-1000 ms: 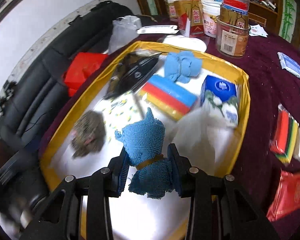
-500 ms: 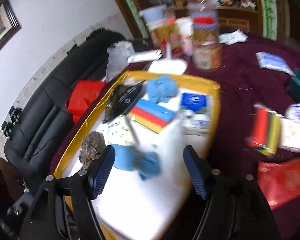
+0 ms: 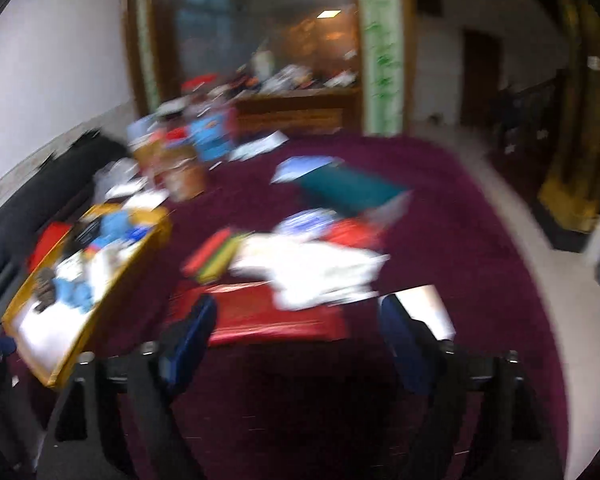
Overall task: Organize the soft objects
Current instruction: 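Grasp the white 'face' tissue pack with right tool while left tool grasps white cloth, then lower the white cloth into the tray with left tool while right tool places the face pack there, then grasp the blue plush toy in red bag with right tool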
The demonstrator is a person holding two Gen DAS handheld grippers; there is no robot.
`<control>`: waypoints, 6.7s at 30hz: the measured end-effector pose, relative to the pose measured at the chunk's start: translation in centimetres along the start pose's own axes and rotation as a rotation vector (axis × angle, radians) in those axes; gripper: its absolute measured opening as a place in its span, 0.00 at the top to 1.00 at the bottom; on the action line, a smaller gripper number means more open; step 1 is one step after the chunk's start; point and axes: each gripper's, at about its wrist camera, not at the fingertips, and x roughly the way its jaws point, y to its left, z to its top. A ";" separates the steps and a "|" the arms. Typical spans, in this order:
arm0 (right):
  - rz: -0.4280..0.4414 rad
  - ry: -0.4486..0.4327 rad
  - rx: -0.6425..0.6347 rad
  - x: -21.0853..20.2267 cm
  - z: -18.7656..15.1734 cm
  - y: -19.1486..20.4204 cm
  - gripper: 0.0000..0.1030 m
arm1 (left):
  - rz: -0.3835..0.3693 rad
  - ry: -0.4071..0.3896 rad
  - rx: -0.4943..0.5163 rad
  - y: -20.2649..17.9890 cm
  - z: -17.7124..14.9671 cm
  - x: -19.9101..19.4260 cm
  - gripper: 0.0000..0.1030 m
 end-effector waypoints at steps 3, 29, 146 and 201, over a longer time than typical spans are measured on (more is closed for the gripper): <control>-0.018 -0.012 0.092 -0.2 0.0 -5.0 0.00 | -0.020 0.056 0.054 -3.0 -0.9 1.8 0.05; 0.126 0.148 0.376 8.9 -1.0 -16.6 0.00 | 0.090 0.319 0.161 -10.1 -4.7 14.9 0.02; 0.475 0.512 -0.507 11.9 -3.6 40.2 0.54 | 0.247 -0.205 -0.418 19.2 -0.3 -9.4 0.22; 0.121 0.350 0.144 13.3 0.5 -6.5 0.59 | 0.036 0.233 0.168 -6.8 -0.1 9.1 0.12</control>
